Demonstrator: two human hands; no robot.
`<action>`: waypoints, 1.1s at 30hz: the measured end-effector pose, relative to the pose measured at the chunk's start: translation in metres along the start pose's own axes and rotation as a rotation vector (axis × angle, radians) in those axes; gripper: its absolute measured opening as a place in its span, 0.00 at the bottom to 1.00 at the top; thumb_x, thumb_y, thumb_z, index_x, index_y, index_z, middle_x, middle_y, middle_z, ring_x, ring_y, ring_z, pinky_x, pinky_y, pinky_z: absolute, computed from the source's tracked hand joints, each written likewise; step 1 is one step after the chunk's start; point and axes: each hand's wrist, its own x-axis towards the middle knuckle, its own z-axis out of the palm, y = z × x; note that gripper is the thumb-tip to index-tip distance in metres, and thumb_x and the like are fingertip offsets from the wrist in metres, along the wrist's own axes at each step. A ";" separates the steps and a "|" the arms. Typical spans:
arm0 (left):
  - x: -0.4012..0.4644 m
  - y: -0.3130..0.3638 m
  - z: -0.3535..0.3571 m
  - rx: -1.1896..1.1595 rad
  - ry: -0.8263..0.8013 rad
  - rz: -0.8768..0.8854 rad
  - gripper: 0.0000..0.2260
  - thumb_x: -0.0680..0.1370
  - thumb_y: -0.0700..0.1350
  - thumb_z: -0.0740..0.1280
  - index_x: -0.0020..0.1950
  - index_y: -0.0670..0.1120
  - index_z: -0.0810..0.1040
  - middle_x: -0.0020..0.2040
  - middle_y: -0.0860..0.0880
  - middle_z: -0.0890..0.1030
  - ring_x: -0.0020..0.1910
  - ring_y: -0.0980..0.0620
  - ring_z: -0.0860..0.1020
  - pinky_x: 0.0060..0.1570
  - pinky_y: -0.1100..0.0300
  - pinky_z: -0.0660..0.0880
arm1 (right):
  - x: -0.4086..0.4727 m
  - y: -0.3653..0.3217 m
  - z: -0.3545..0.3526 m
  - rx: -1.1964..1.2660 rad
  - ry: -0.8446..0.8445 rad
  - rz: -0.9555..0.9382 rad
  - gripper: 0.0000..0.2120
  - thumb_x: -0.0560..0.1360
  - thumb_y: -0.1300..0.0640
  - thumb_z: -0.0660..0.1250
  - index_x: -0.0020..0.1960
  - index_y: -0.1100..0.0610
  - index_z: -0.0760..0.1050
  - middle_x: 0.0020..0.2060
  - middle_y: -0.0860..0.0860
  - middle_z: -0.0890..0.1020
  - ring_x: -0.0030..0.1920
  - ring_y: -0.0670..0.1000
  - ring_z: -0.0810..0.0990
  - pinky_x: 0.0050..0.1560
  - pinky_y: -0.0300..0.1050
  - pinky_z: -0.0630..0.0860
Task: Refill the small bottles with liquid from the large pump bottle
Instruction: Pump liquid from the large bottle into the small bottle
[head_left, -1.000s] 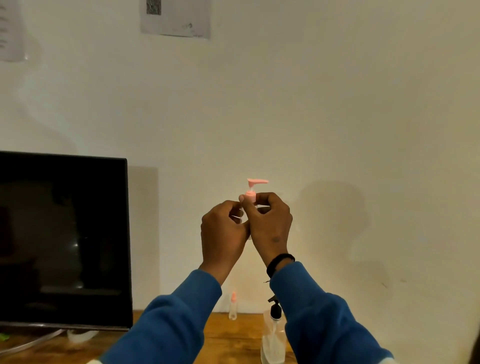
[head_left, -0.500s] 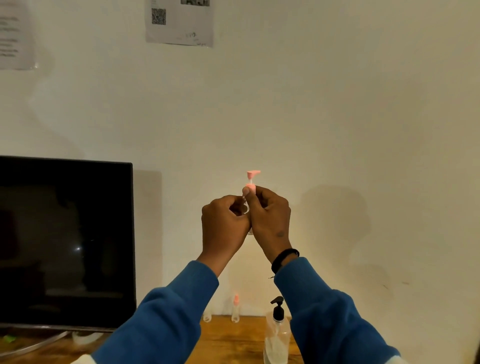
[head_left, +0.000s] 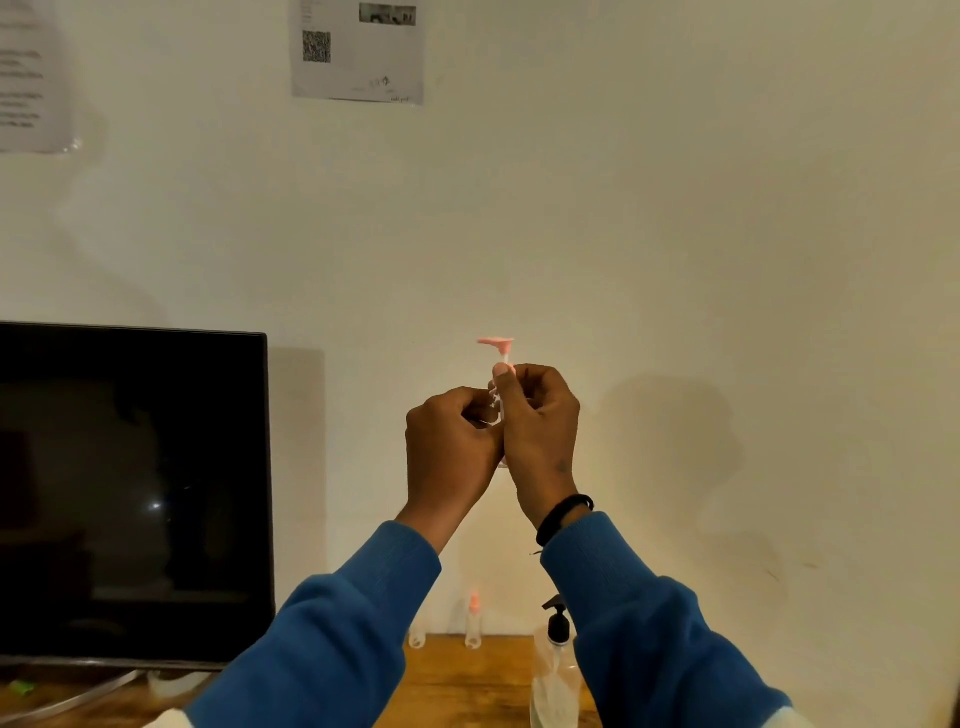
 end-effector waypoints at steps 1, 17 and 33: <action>0.000 0.000 0.000 -0.003 -0.001 0.001 0.10 0.75 0.47 0.75 0.53 0.44 0.86 0.43 0.51 0.86 0.40 0.55 0.83 0.44 0.62 0.81 | -0.001 -0.001 0.001 0.018 -0.006 0.018 0.08 0.78 0.52 0.66 0.48 0.56 0.80 0.41 0.50 0.83 0.43 0.47 0.81 0.45 0.41 0.78; 0.000 0.002 -0.002 0.010 -0.027 0.004 0.12 0.74 0.47 0.76 0.55 0.43 0.85 0.44 0.50 0.85 0.41 0.55 0.83 0.43 0.65 0.80 | 0.002 -0.004 0.001 0.002 0.043 0.020 0.07 0.78 0.55 0.65 0.45 0.55 0.81 0.39 0.47 0.82 0.42 0.46 0.79 0.44 0.40 0.75; 0.000 0.004 0.003 0.004 -0.032 0.004 0.11 0.75 0.47 0.75 0.55 0.44 0.85 0.46 0.49 0.86 0.42 0.53 0.83 0.46 0.61 0.82 | 0.003 -0.003 -0.002 -0.007 0.015 0.012 0.11 0.76 0.49 0.69 0.55 0.53 0.78 0.45 0.47 0.82 0.45 0.46 0.81 0.45 0.40 0.79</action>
